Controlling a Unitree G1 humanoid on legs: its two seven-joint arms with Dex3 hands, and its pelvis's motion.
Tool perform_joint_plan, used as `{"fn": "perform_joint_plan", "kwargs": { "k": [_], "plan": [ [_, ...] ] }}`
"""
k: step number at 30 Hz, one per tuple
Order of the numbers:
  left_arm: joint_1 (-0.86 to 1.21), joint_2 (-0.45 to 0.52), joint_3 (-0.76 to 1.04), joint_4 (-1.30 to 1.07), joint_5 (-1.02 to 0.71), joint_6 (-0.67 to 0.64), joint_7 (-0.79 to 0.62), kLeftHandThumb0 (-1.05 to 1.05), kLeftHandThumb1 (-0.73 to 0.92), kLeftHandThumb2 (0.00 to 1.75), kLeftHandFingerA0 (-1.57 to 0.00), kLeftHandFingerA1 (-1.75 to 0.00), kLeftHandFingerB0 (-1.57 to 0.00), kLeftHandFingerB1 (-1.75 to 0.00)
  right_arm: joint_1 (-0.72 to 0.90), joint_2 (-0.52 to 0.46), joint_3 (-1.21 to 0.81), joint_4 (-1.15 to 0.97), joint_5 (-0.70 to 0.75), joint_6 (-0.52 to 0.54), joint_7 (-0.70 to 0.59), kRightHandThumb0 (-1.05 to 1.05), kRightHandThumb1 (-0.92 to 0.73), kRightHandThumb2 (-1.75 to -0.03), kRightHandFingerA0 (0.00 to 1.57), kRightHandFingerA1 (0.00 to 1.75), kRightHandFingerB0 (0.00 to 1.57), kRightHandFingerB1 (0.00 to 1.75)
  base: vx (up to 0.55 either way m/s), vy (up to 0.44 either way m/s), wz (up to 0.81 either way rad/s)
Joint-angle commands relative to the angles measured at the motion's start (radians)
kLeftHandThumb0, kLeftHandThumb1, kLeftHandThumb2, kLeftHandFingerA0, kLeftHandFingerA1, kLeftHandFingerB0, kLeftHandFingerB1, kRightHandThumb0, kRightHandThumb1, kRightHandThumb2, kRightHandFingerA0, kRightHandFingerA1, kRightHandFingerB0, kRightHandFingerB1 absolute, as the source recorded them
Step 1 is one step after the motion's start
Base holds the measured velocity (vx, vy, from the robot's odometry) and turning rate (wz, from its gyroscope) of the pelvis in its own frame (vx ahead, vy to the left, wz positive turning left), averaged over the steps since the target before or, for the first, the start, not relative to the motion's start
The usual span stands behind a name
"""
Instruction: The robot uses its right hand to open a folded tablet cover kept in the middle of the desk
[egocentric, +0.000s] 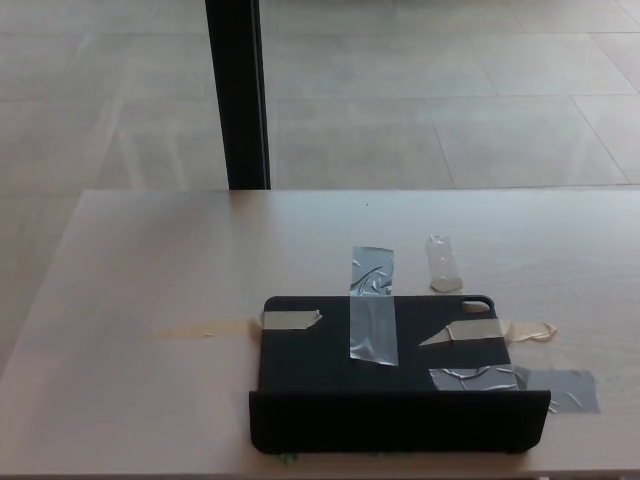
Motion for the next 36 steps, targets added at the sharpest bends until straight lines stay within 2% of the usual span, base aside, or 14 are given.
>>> {"fn": "perform_joint_plan", "kwargs": {
  "k": [1,5,8,12,14,15,16,17,19,20,21,25,32,36],
  "plan": [
    [-0.074,0.1,0.215,0.115,-0.218,0.046,-0.034,-0.75,0.8,0.65,-0.62,-0.84,-0.37,-0.6,-0.088,-0.079,-0.296,-0.13,0.293,-0.078,-0.145,-0.87,-0.87,-0.67,0.76,0.5,0.52,0.43,0.0,0.0,0.0],
    [-0.085,0.104,0.233,0.131,-0.2,0.04,-0.027,-0.76,0.78,0.64,-0.66,-0.85,-0.38,-0.6,-0.175,-0.086,-0.275,-0.328,0.269,-0.009,-0.12,-0.85,-0.82,-0.65,0.78,0.47,0.54,0.41,0.0,0.0,0.0],
    [-0.09,0.104,0.248,0.138,-0.199,0.04,-0.029,-0.75,0.76,0.63,-0.67,-0.87,-0.38,-0.62,-0.235,-0.085,-0.196,-0.575,0.236,0.082,-0.094,-0.77,-0.83,-0.66,0.65,0.44,0.48,0.37,0.0,0.0,0.0],
    [-0.089,0.107,0.246,0.142,-0.191,0.036,-0.034,-0.76,0.79,0.64,-0.66,-0.87,-0.37,-0.62,-0.337,-0.103,-0.067,-0.716,0.194,0.045,0.003,-0.79,-0.83,-0.65,0.56,0.47,0.46,0.36,0.0,0.0,0.0],
    [-0.087,0.108,0.241,0.139,-0.187,0.036,-0.042,-0.76,0.79,0.64,-0.65,-0.85,-0.37,-0.61,-0.391,-0.106,0.005,-0.763,0.147,0.014,0.027,-0.82,-0.82,-0.65,0.62,0.49,0.44,0.37,0.0,0.0,0.0],
    [-0.086,0.111,0.242,0.141,-0.187,0.037,-0.044,-0.76,0.79,0.64,-0.65,-0.86,-0.37,-0.61,-0.401,-0.106,0.053,-0.811,0.103,0.032,0.028,-0.83,-0.66,-1.04,0.58,0.6,0.35,0.51,0.0,0.0,0.0],
    [-0.087,0.112,0.243,0.141,-0.187,0.037,-0.044,-0.76,0.79,0.64,-0.65,-0.86,-0.37,-0.61,-0.401,-0.105,0.058,-0.82,0.099,0.038,0.027,-0.83,-0.66,-1.04,0.58,0.6,0.35,0.51,0.0,0.0,0.0],
    [-0.088,0.112,0.242,0.143,-0.185,0.036,-0.041,-0.76,0.79,0.64,-0.66,-0.86,-0.38,-0.6,-0.415,-0.104,0.09,-0.825,0.087,0.007,0.052,-0.76,-0.83,-0.65,0.69,0.61,0.38,0.41,0.0,0.0,0.0],
    [-0.088,0.108,0.243,0.144,-0.183,0.034,-0.038,-0.75,0.79,0.64,-0.65,-0.85,-0.37,-0.6,-0.452,-0.113,0.188,-0.826,0.006,-0.062,0.088,-0.73,-0.79,-0.68,0.68,0.61,0.36,0.42,0.0,0.0,0.0],
    [-0.089,0.107,0.244,0.147,-0.184,0.032,-0.04,-0.75,0.79,0.64,-0.67,-0.85,-0.37,-0.61,-0.475,-0.113,0.248,-0.823,-0.042,-0.065,0.101,-0.76,-0.84,-0.65,0.43,0.47,0.39,0.36,0.0,0.0,0.0],
    [-0.09,0.108,0.241,0.151,-0.179,0.029,-0.04,-0.74,0.79,0.64,-0.67,-0.84,-0.37,-0.6,-0.513,-0.086,0.352,-0.849,-0.111,-0.014,0.103,-0.86,-0.81,-0.65,0.46,0.45,0.38,0.33,0.0,0.0,0.0],
    [-0.083,0.106,0.243,0.146,-0.186,0.027,-0.052,-0.75,0.8,0.64,-0.66,-0.86,-0.37,-0.6,-0.517,-0.112,0.53,-0.891,-0.288,-0.011,0.126,-0.85,-0.86,-0.67,0.45,0.42,0.31,0.3,0.0,-0.002,0.02],
    [-0.082,0.107,0.244,0.152,-0.192,0.022,-0.052,-0.75,0.8,0.64,-0.63,-0.83,-0.37,-0.6,-0.561,-0.148,0.773,-0.792,-0.445,-0.007,0.199,-0.82,-0.85,-0.66,0.33,0.46,0.22,0.29,0.0,0.0,0.0],
    [-0.083,0.108,0.238,0.152,-0.19,0.023,-0.046,-0.76,0.8,0.64,-0.66,-0.85,-0.37,-0.6,-0.602,-0.16,0.908,-0.681,-0.541,-0.058,0.214,-0.85,-0.84,-0.66,0.34,0.44,0.27,0.29,0.0,0.0,0.0]
  ]
}}
